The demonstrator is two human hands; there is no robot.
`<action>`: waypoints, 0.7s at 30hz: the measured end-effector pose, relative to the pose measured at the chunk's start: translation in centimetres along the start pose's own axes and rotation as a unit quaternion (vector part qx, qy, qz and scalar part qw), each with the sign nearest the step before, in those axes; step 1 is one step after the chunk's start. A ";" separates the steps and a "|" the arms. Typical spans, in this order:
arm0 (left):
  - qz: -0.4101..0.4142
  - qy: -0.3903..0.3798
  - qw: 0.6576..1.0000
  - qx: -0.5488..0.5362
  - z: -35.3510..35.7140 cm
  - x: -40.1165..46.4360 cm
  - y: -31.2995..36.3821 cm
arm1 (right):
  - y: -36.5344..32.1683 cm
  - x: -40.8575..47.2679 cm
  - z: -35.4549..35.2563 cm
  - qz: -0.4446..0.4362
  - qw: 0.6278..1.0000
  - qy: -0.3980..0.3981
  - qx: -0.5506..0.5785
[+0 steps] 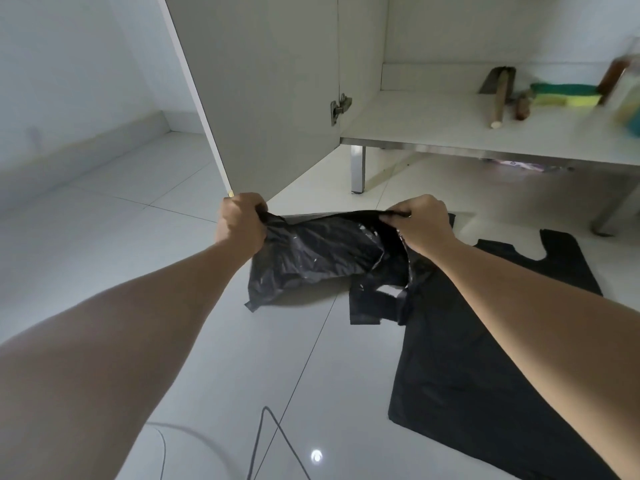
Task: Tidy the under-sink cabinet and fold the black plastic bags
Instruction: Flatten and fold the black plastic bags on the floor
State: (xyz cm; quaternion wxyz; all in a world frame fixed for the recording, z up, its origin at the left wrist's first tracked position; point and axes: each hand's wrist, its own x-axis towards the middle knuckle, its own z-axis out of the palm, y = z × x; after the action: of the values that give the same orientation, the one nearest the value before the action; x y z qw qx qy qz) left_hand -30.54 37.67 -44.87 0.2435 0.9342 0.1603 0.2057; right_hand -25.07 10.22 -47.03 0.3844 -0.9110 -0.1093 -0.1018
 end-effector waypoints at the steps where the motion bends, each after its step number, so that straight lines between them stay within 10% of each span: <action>1: -0.010 0.002 1.000 0.021 -0.2 0.0 -0.4 | 0.3 0.2 -0.2 0.001 1.000 0.007 -0.013; 12: -0.085 -0.318 0.859 0.391 -1.7 -2.2 -3.7 | -0.3 2.2 -2.1 0.102 0.987 0.091 0.089; 21: -0.080 -0.172 0.979 0.070 1.8 -0.8 0.8 | -3.2 1.8 -6.7 0.221 0.914 0.101 0.324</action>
State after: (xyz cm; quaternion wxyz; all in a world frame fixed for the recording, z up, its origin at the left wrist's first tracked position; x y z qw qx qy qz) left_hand -30.21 35.93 -46.14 0.2168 0.9545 0.2045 0.0098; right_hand -24.90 7.79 -39.80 0.6803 -0.7222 0.1068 -0.0646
